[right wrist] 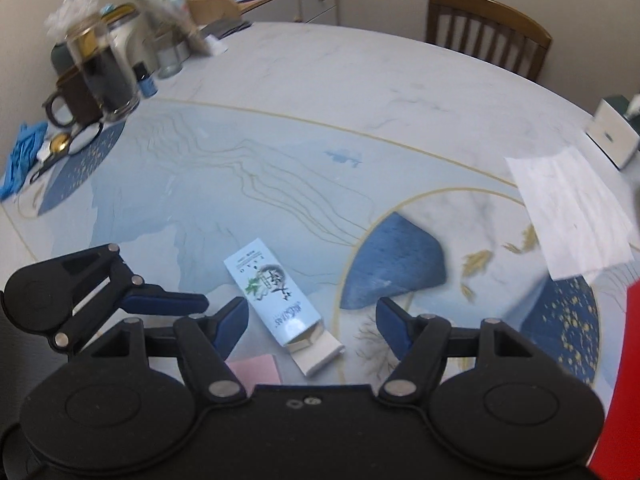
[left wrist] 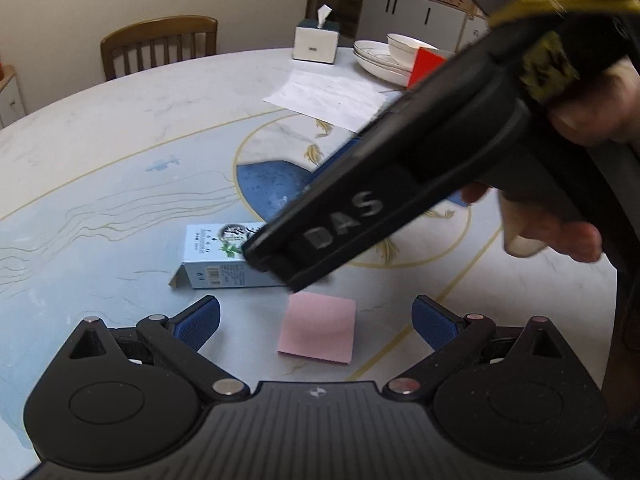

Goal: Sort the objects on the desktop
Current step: 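Grasp the pink sticky note with left tool while right tool grasps the tea box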

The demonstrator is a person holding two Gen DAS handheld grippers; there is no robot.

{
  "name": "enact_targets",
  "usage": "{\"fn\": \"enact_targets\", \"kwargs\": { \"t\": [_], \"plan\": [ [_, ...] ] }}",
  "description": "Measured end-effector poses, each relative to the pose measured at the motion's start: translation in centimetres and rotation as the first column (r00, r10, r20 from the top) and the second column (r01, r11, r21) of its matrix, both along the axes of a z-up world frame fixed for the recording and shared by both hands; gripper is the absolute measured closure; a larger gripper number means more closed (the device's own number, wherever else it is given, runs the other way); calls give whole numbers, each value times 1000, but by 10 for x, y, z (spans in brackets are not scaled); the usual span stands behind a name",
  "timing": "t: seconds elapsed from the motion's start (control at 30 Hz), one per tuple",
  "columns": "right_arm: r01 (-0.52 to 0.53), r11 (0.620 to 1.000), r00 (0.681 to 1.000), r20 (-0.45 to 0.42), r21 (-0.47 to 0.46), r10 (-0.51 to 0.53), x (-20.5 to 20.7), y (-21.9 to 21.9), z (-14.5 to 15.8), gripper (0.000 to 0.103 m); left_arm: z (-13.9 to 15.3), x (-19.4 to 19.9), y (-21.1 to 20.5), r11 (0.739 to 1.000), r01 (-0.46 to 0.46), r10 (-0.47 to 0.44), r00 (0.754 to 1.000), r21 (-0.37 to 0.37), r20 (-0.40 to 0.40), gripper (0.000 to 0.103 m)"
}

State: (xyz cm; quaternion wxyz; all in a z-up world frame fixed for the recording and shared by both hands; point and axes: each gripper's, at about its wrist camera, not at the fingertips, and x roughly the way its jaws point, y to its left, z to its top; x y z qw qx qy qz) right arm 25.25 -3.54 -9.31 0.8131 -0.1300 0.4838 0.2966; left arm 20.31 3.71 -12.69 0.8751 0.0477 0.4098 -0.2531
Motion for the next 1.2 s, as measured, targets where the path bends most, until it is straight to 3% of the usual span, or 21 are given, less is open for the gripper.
{"fn": "enact_targets", "kwargs": {
  "t": [0.2, 0.43, 0.67, 0.8, 0.87, 1.0, 1.07, 1.2],
  "plan": [
    [-40, 998, 999, -31, -38, 39, 8, 14, -11, 33, -5, 4, -6, 1000, 19, -19, 1000, 0, -8, 1],
    [-65, 995, 997, -51, -71, 61, 11, 23, -21, 37, -15, 8, -6, 1000, 16, -16, 999, 8, -35, 15],
    [-84, 994, 995, -50, -74, 81, 11, 24, -22, 53, -13, 3, -11, 999, 31, -30, 999, 30, -33, 33],
    [-90, 991, 996, -34, -94, 87, 11, 25, -22, 61, -13, 1, -17, 997, 37, -36, 999, 62, -21, 37],
    [-85, 992, 996, -32, -96, 82, 11, 24, -22, 63, -12, 1, -18, 997, 33, -32, 999, 71, -14, 47],
    [-75, 991, 997, -20, -109, 73, 9, 22, -21, 74, -8, -3, -14, 996, 25, -24, 1000, 82, -11, 56],
    [-66, 991, 998, -16, -118, 64, 9, 20, -21, 75, -7, -4, -11, 997, 18, -17, 1000, 78, -15, 62],
    [-42, 992, 999, -14, -120, 41, 8, 11, -19, 75, -4, -7, -7, 997, 14, -12, 1000, 73, -21, 63]
  ]
}}
